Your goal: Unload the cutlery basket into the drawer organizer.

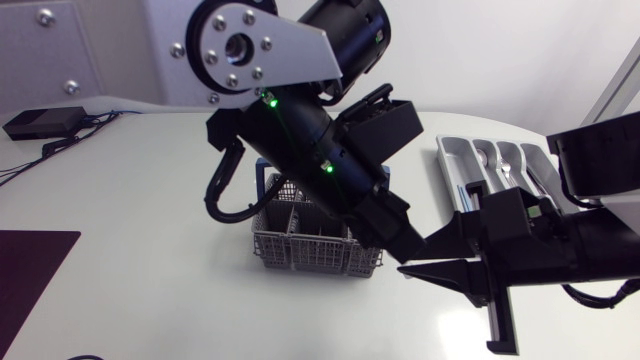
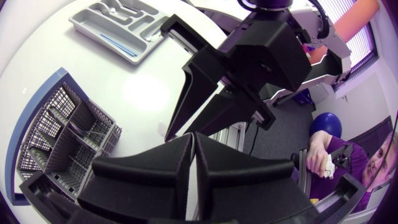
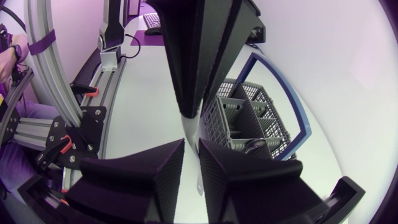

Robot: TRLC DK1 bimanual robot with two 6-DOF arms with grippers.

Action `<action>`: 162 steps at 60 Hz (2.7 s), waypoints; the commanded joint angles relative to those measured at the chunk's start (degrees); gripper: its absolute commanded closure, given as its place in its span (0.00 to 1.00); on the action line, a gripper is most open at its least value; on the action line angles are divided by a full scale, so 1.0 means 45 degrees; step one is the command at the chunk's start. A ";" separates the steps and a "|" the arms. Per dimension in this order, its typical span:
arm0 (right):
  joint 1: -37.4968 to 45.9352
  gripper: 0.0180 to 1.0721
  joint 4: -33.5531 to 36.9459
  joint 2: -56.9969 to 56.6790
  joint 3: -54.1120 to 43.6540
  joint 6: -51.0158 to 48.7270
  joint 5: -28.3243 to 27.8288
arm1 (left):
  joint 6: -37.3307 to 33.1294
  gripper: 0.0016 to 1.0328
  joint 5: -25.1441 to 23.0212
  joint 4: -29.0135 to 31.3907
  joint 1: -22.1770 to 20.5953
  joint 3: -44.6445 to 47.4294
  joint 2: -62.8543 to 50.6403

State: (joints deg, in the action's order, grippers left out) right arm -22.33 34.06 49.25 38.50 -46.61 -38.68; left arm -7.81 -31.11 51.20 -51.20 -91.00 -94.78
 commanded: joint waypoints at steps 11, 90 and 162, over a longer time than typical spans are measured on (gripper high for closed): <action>-0.0214 0.95 0.0028 0.0344 -0.0431 0.0280 0.0059 | -0.0275 0.88 -0.0176 0.0068 -0.0009 0.0203 -0.0207; 1.4532 0.95 -0.1945 0.7336 0.1776 -1.0013 0.0177 | 0.0369 0.51 0.6875 -0.2061 0.0284 0.0672 -0.1125; 1.4024 0.05 -0.7746 0.8957 -0.0431 -0.8881 0.3087 | 0.0760 0.65 1.0293 -0.3429 -0.0634 0.1180 -0.2629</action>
State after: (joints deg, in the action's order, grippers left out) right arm 40.25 -4.21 90.17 37.19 -88.66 -24.23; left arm -5.96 14.28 35.90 -53.67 -84.27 -104.33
